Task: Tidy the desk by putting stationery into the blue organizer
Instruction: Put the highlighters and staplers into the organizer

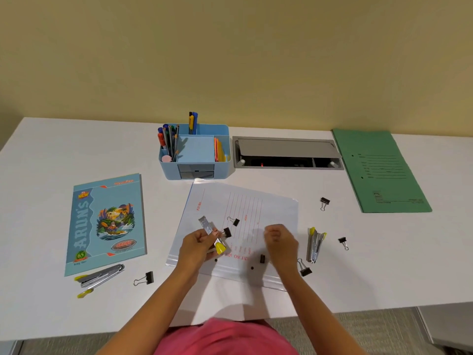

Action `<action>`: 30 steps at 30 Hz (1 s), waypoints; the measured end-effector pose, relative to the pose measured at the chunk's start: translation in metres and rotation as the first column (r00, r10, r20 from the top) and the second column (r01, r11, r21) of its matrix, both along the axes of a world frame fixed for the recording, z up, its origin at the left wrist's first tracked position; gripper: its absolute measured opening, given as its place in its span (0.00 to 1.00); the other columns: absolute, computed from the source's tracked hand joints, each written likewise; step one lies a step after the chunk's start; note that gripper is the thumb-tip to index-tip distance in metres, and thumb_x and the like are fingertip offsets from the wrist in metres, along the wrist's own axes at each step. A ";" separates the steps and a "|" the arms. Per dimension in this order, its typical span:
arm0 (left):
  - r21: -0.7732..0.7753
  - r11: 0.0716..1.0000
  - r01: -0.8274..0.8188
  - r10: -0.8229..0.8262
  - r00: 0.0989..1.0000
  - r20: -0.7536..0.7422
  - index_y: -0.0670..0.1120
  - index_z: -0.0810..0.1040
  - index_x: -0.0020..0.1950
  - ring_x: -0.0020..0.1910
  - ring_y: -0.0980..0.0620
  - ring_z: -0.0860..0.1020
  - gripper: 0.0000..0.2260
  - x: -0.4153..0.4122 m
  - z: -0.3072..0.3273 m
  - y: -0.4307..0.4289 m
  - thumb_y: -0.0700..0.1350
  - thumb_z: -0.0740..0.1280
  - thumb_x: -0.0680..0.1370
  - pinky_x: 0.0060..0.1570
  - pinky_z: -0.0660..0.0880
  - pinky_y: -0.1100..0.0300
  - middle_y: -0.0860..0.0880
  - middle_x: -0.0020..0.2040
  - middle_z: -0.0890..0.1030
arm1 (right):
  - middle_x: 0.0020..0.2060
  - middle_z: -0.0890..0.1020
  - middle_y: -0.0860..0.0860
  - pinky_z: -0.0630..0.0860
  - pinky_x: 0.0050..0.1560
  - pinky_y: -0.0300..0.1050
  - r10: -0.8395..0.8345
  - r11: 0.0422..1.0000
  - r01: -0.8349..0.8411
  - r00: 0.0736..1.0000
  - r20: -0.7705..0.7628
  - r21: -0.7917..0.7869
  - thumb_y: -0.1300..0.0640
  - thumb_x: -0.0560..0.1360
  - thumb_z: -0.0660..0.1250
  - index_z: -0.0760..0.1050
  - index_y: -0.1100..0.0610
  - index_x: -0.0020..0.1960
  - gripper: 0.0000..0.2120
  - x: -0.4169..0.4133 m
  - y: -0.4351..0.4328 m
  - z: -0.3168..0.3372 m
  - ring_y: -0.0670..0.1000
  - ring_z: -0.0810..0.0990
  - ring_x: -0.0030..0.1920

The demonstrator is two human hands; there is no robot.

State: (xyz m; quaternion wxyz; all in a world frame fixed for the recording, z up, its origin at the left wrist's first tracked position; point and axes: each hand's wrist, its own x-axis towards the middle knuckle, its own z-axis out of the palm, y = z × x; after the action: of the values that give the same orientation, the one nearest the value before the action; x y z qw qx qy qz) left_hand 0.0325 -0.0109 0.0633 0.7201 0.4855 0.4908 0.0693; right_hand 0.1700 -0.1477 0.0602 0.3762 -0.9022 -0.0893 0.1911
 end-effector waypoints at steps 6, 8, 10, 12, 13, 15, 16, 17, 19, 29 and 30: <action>-0.045 0.999 -0.018 0.019 0.999 0.027 0.42 0.83 0.49 0.50 0.42 0.83 0.08 -0.002 -0.002 0.002 0.45 0.67 0.77 0.54 0.79 0.48 0.41 0.49 0.84 | 0.49 0.77 0.64 0.70 0.52 0.48 -0.274 0.950 0.296 0.944 0.184 -0.102 0.72 0.70 0.63 0.75 0.66 0.52 0.11 0.042 -0.032 -0.018 0.62 0.75 0.52; -0.049 0.999 -0.018 0.019 0.999 0.025 0.42 0.83 0.49 0.50 0.42 0.82 0.08 0.000 -0.002 0.002 0.45 0.67 0.78 0.55 0.78 0.47 0.40 0.49 0.84 | 0.52 0.74 0.66 0.68 0.53 0.52 -0.325 0.912 0.368 0.918 0.227 -0.182 0.69 0.71 0.65 0.71 0.68 0.56 0.13 0.049 -0.037 -0.022 0.64 0.72 0.54; -0.045 0.999 -0.015 0.016 1.000 0.025 0.42 0.83 0.50 0.51 0.41 0.82 0.08 0.001 -0.002 0.003 0.44 0.66 0.78 0.56 0.78 0.46 0.39 0.50 0.84 | 0.54 0.72 0.69 0.68 0.57 0.57 -0.362 0.865 0.419 0.902 0.235 -0.276 0.65 0.73 0.64 0.67 0.70 0.57 0.15 0.052 -0.040 -0.025 0.67 0.70 0.55; -0.046 0.999 -0.012 0.013 0.999 0.031 0.41 0.82 0.51 0.51 0.41 0.82 0.09 0.003 -0.002 0.004 0.44 0.66 0.78 0.55 0.78 0.47 0.39 0.50 0.84 | 0.56 0.71 0.70 0.69 0.57 0.60 -0.402 0.834 0.454 0.889 0.218 -0.314 0.62 0.76 0.63 0.65 0.70 0.59 0.16 0.054 -0.043 -0.027 0.68 0.70 0.56; -0.049 0.999 -0.011 0.013 0.999 0.035 0.40 0.82 0.52 0.52 0.42 0.82 0.10 0.004 -0.001 0.005 0.44 0.66 0.78 0.55 0.78 0.47 0.39 0.50 0.84 | 0.56 0.71 0.70 0.70 0.56 0.60 -0.410 0.830 0.458 0.888 0.210 -0.317 0.61 0.77 0.62 0.65 0.70 0.59 0.16 0.055 -0.044 -0.029 0.69 0.71 0.56; -0.054 0.998 -0.011 0.013 0.999 0.041 0.39 0.82 0.53 0.52 0.42 0.82 0.11 0.005 -0.001 0.006 0.44 0.66 0.78 0.57 0.78 0.47 0.39 0.50 0.84 | 0.55 0.71 0.70 0.72 0.53 0.61 -0.408 0.840 0.454 0.890 0.206 -0.296 0.59 0.78 0.61 0.64 0.69 0.59 0.16 0.056 -0.046 -0.032 0.69 0.72 0.55; -0.055 0.998 -0.012 0.014 0.999 0.044 0.39 0.82 0.54 0.52 0.42 0.82 0.11 0.005 -0.001 0.007 0.44 0.66 0.78 0.57 0.78 0.47 0.39 0.50 0.84 | 0.54 0.72 0.70 0.72 0.52 0.61 -0.399 0.848 0.446 0.893 0.208 -0.287 0.59 0.78 0.60 0.64 0.69 0.59 0.16 0.057 -0.047 -0.033 0.69 0.72 0.55; -0.055 0.998 -0.016 0.019 0.999 0.046 0.39 0.82 0.53 0.52 0.42 0.82 0.11 0.006 0.000 0.008 0.44 0.66 0.78 0.57 0.77 0.46 0.39 0.50 0.84 | 0.53 0.73 0.70 0.73 0.51 0.60 -0.389 0.854 0.436 0.898 0.206 -0.284 0.59 0.78 0.60 0.64 0.69 0.58 0.15 0.058 -0.048 -0.034 0.70 0.73 0.54; -0.059 0.998 -0.030 0.033 0.998 0.047 0.39 0.82 0.53 0.52 0.42 0.82 0.10 0.006 0.000 0.010 0.44 0.66 0.78 0.57 0.77 0.46 0.39 0.50 0.84 | 0.52 0.73 0.70 0.73 0.50 0.60 -0.387 0.859 0.428 0.902 0.189 -0.282 0.61 0.78 0.60 0.64 0.70 0.57 0.14 0.061 -0.049 -0.035 0.70 0.74 0.54; -0.052 0.997 -0.063 0.064 0.998 0.018 0.43 0.83 0.46 0.47 0.45 0.83 0.07 0.012 -0.003 0.019 0.44 0.67 0.78 0.49 0.80 0.53 0.43 0.45 0.85 | 0.49 0.82 0.59 0.74 0.49 0.47 -0.286 0.954 0.284 0.958 0.009 0.094 0.59 0.73 0.69 0.71 0.60 0.59 0.16 0.070 -0.017 -0.003 0.59 0.80 0.49; -0.050 0.996 -0.068 0.069 0.997 0.018 0.44 0.83 0.46 0.45 0.47 0.84 0.06 0.014 -0.002 0.021 0.44 0.67 0.77 0.45 0.81 0.57 0.44 0.43 0.86 | 0.48 0.82 0.57 0.74 0.50 0.48 -0.261 0.957 0.259 0.965 0.003 0.133 0.59 0.72 0.70 0.72 0.58 0.57 0.14 0.070 -0.008 0.005 0.57 0.81 0.48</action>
State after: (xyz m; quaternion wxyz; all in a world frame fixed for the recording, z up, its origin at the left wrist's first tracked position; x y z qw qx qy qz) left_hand 0.0461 0.0100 0.0611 0.7337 0.4500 0.5017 0.0864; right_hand 0.2398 -0.1560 0.0647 0.4556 -0.8813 0.0139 0.1246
